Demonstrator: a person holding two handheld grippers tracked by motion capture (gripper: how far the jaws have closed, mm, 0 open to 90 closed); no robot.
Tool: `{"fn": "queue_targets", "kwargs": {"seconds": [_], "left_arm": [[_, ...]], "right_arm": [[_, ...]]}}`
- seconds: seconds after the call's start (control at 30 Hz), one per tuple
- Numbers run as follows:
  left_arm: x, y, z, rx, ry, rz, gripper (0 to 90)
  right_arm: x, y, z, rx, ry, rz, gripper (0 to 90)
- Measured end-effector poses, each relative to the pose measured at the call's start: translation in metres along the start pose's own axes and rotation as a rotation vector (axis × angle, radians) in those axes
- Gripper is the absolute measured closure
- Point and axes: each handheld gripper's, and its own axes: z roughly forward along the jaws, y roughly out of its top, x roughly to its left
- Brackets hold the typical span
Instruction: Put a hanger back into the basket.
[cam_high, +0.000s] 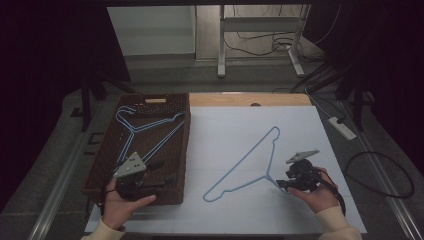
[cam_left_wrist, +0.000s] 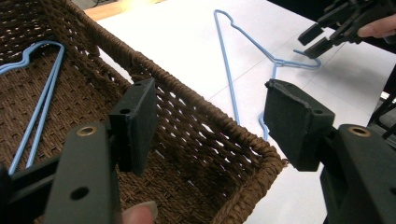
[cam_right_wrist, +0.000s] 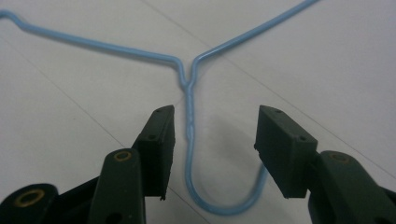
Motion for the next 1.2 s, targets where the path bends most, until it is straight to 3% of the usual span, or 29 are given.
{"fn": "queue_targets", "kwargs": {"seconds": [0.17, 0.4, 0.63, 0.8, 0.97, 1.2], "left_arm": [[0.0, 0.0, 0.0, -0.004, 0.0, 0.0, 35.8], [0.0, 0.0, 0.0, -0.003, -0.002, 0.004, 35.8], [-0.002, 0.0, 0.001, -0.002, -0.003, 0.007, 35.8], [-0.006, 0.003, 0.001, -0.002, -0.008, 0.018, 35.8], [-0.01, 0.006, 0.002, -0.004, -0.018, 0.028, 35.8], [-0.014, 0.009, 0.008, 0.012, -0.03, 0.033, 35.7]], "right_arm": [[0.006, 0.017, 0.015, 0.112, 0.016, -0.05, 48.4], [0.009, 0.028, 0.03, 0.226, 0.01, -0.065, 58.9], [0.01, 0.036, 0.033, 0.291, 0.009, -0.042, 84.7], [0.014, 0.04, 0.034, 0.314, -0.01, -0.048, 86.9], [0.015, 0.042, 0.026, 0.307, 0.016, -0.045, 86.9], [0.018, 0.051, 0.015, 0.312, 0.014, -0.07, 86.8]]}}
